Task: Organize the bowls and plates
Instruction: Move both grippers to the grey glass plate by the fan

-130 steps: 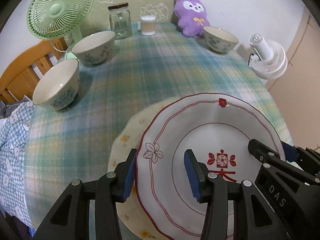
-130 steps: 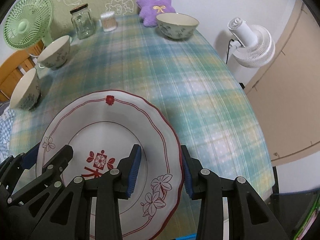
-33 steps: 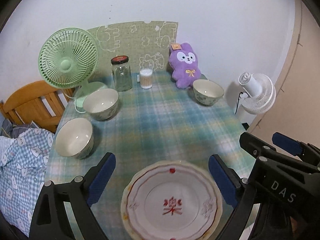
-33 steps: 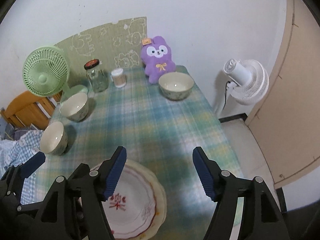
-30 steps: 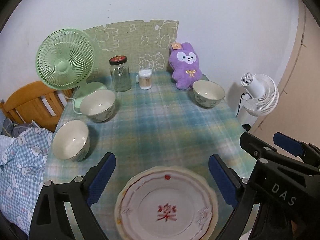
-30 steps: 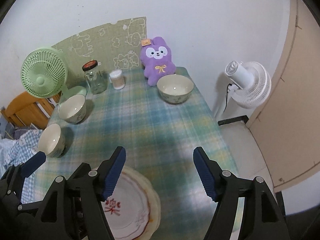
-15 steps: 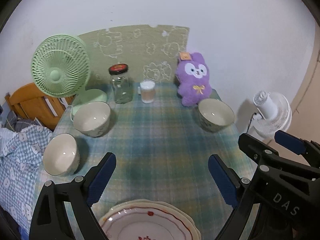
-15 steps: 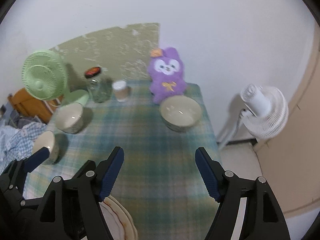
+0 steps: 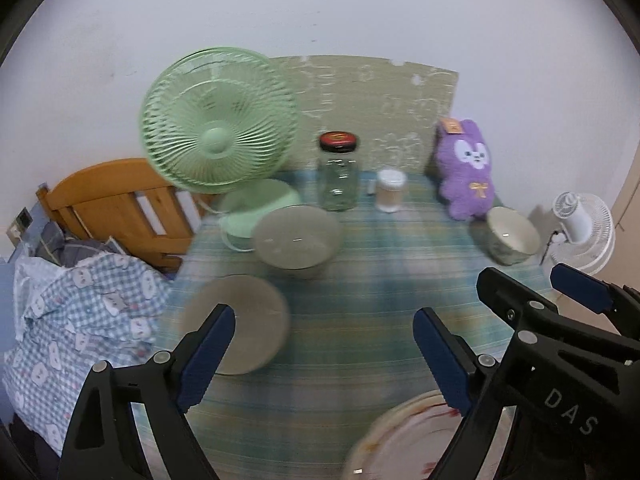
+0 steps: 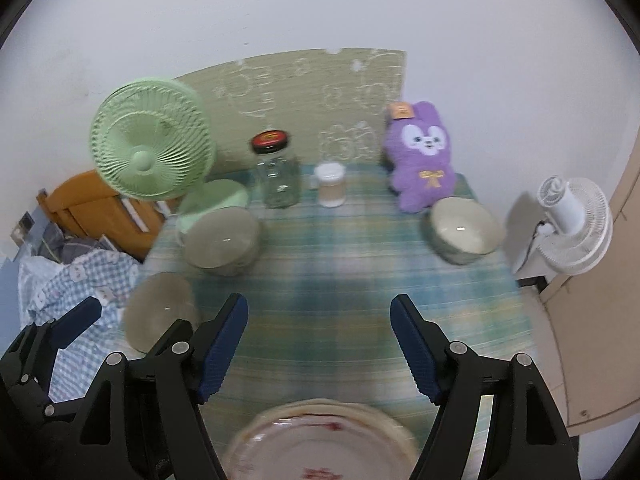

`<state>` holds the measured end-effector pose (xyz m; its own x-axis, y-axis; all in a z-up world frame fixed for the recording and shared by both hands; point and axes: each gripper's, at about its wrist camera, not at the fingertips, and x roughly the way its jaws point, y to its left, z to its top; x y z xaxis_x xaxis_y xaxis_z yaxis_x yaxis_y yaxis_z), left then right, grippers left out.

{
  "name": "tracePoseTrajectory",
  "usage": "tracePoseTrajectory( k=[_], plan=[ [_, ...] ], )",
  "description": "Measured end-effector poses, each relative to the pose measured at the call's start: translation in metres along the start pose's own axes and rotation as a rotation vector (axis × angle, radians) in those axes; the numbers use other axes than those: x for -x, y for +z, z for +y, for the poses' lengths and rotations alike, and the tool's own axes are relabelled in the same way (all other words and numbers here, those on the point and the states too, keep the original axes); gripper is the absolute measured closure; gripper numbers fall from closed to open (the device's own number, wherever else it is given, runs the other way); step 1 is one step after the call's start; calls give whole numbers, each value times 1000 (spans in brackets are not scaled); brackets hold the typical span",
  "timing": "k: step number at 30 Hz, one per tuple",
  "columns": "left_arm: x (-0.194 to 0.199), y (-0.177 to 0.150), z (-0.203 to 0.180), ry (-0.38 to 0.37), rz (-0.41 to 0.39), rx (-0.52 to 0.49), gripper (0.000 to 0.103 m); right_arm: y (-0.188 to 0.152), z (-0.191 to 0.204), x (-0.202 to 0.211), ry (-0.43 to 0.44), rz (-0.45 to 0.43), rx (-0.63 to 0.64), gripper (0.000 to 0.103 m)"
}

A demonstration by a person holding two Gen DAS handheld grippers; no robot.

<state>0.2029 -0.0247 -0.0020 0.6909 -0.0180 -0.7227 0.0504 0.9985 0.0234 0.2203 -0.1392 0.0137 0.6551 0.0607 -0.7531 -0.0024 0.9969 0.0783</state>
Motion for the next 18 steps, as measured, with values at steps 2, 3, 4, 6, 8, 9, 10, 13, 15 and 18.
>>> tracePoseTrajectory(
  k=[2,3,4,6,8,9,10,13,15,18],
  plan=[
    [-3,0,19,17,9,-4,19,-2,19,-6,5,-2,2,26],
    [-5,0,27,13,16,-7,22,-3,26,-9,4,0,-1,26],
    [-8,0,35,10,25,-14,22,-3,34,-13,7,6,-6,26],
    [-16,-1,48,15,36,-31,24,-4,47,-22,8,15,-21,27],
    [-24,-2,59,21,37,-50,28,-6,59,-32,8,29,-29,27],
    [-28,-3,65,20,31,-51,29,-8,64,-38,5,36,-31,27],
    [-31,-3,69,18,27,-54,30,-8,68,-42,2,36,-32,27],
    [-45,-6,83,24,3,-67,30,-8,84,-60,-20,46,-17,31],
    [-60,-8,93,29,25,-59,34,-10,91,-72,-22,60,-19,33],
    [-82,-10,105,33,62,-43,38,-13,98,-91,-19,87,-27,33]
  ],
)
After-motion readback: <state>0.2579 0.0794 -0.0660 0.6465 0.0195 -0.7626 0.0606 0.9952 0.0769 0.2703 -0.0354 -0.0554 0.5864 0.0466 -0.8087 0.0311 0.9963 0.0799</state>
